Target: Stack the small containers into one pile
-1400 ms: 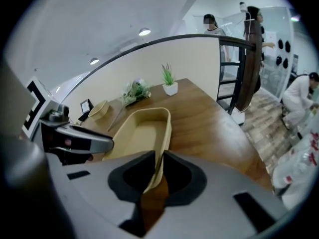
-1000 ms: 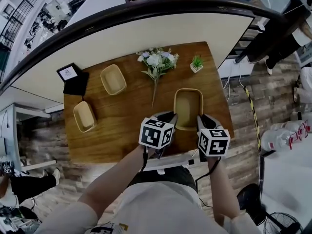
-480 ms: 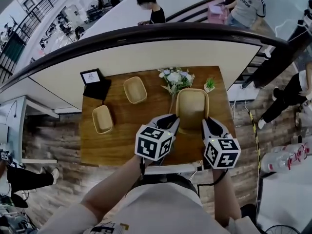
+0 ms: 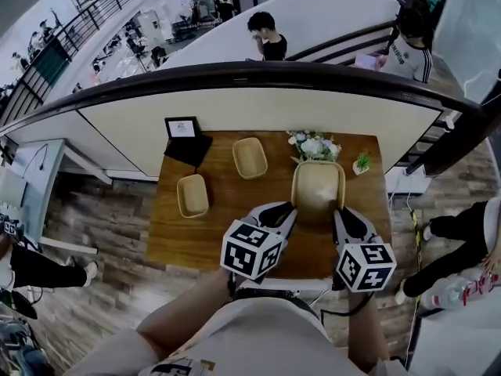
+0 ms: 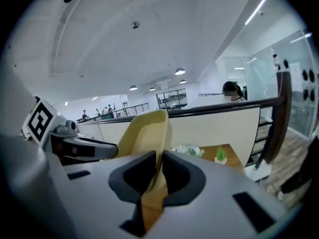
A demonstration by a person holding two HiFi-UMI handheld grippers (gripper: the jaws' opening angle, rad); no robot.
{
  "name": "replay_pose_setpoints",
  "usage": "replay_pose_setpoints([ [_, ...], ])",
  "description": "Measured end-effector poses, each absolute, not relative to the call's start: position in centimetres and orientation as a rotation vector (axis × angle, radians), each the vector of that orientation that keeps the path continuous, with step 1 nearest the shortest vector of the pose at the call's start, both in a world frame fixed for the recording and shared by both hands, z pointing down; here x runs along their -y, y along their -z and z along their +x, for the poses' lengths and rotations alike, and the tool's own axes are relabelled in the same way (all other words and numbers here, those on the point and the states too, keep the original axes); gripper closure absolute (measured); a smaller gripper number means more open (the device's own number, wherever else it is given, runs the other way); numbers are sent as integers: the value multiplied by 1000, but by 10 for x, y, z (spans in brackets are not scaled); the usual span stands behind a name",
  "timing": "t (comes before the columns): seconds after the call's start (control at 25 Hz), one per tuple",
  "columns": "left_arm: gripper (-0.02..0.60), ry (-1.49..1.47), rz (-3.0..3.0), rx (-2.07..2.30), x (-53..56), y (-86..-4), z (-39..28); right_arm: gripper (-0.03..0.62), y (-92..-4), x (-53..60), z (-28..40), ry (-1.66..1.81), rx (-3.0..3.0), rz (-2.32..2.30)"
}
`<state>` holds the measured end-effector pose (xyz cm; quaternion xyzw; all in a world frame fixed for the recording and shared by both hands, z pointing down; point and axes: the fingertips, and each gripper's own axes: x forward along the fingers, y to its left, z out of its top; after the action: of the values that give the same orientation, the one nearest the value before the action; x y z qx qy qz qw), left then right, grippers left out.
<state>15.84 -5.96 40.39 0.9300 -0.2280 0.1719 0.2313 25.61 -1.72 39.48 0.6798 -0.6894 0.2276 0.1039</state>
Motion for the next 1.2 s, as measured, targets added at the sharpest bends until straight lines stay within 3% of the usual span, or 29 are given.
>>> replay_pose_setpoints([
  [0.76, 529, -366, 2508, 821, 158, -391, 95, 562, -388, 137, 204, -742, 2229, 1859],
  [1.2, 531, -347, 2326, 952, 252, -439, 59, 565, -451, 249, 169, -737, 2167, 1699],
])
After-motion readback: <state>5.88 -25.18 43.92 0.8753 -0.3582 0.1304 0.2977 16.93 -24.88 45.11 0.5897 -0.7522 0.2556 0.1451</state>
